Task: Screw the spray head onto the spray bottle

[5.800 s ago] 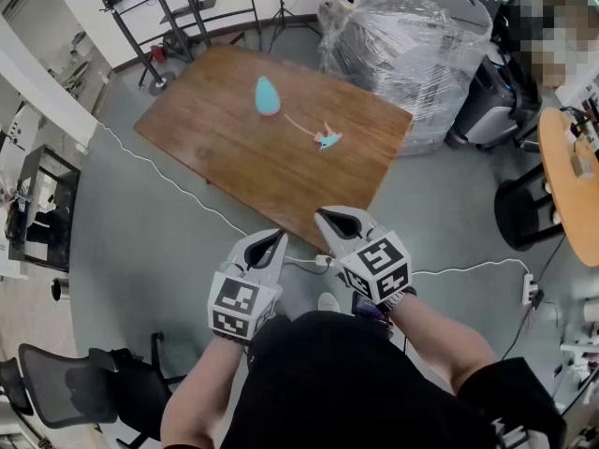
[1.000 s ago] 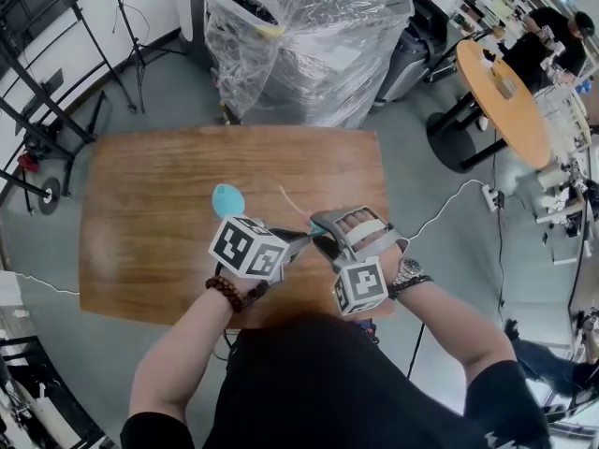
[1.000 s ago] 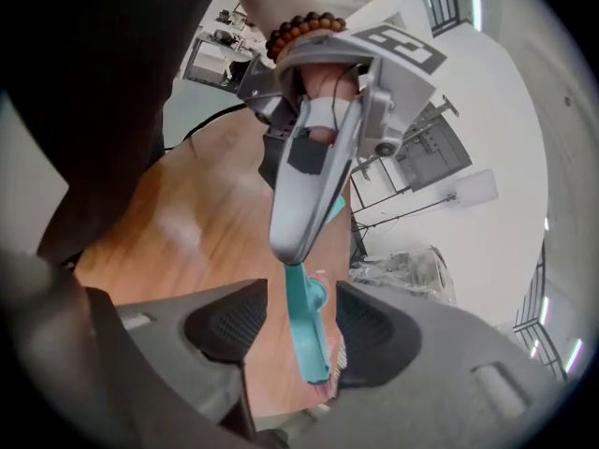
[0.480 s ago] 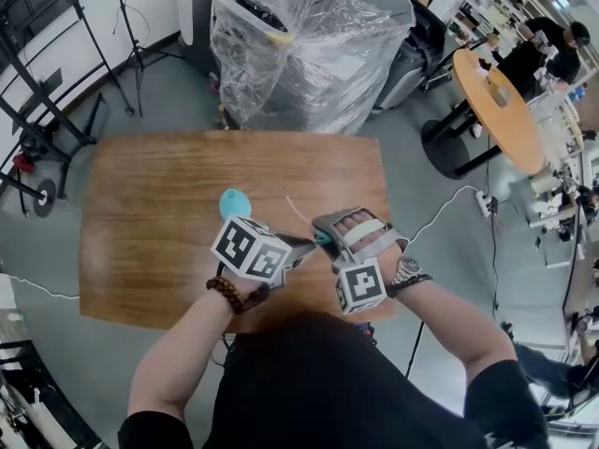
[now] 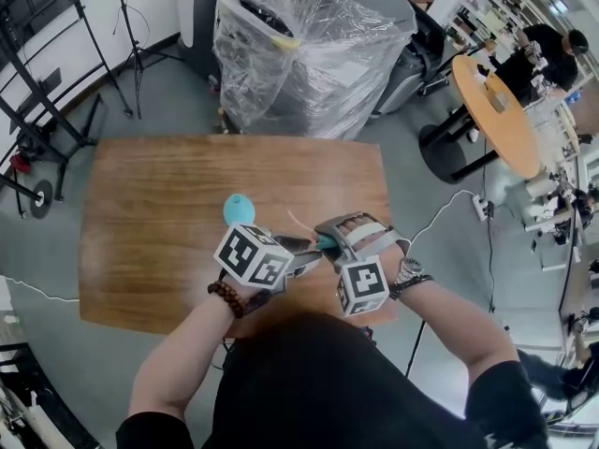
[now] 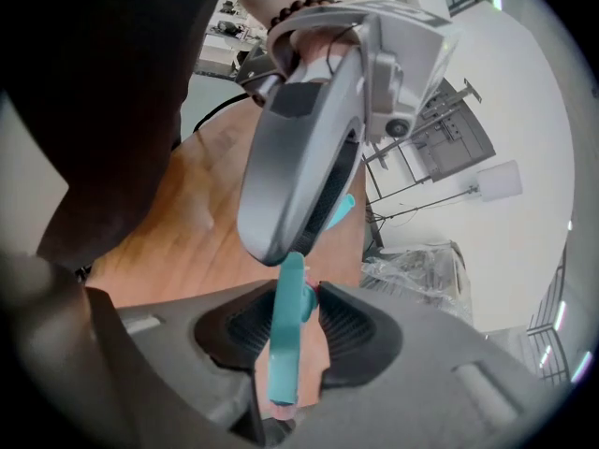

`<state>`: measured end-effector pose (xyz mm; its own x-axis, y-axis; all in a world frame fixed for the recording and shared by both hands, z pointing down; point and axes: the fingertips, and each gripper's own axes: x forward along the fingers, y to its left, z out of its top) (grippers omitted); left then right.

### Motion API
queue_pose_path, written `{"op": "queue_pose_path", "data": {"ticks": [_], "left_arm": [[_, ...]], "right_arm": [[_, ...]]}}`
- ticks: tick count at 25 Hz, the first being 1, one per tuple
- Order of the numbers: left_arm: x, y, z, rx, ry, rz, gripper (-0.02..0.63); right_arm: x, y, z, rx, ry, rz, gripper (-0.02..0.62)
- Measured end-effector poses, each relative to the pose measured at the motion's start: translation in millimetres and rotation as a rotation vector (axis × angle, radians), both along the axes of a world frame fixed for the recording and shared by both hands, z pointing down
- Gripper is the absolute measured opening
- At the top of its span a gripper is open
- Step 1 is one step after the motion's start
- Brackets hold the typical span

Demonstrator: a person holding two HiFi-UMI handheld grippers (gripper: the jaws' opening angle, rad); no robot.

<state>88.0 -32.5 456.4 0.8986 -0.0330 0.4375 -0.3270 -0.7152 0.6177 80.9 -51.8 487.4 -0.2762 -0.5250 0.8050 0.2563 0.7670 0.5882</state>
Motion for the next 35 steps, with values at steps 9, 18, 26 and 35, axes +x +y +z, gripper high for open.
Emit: {"op": "queue_pose_path", "data": {"ticks": [9,18,26,35], "left_arm": [[-56,-21,-1,0.259,-0.118,-0.116,0.213],[-137,-75,20,0.530,-0.218,-0.488,0.269],[-158,-100,85,0.540,-0.329,-0.544,0.449],[-142,-116,147,0.484,-0.391,-0.451,0.480]], "right_arm": [[4,-5,-1,-0.227,-0.120,0.204,0.121],[6,-16,-10,-0.332,-0.202,0.350,0.121],[-10,-23,-32,-0.371,-0.265,0.401,0.121],[-22,-26,-60,-0.380,-0.291,0.402,0.121]]}}
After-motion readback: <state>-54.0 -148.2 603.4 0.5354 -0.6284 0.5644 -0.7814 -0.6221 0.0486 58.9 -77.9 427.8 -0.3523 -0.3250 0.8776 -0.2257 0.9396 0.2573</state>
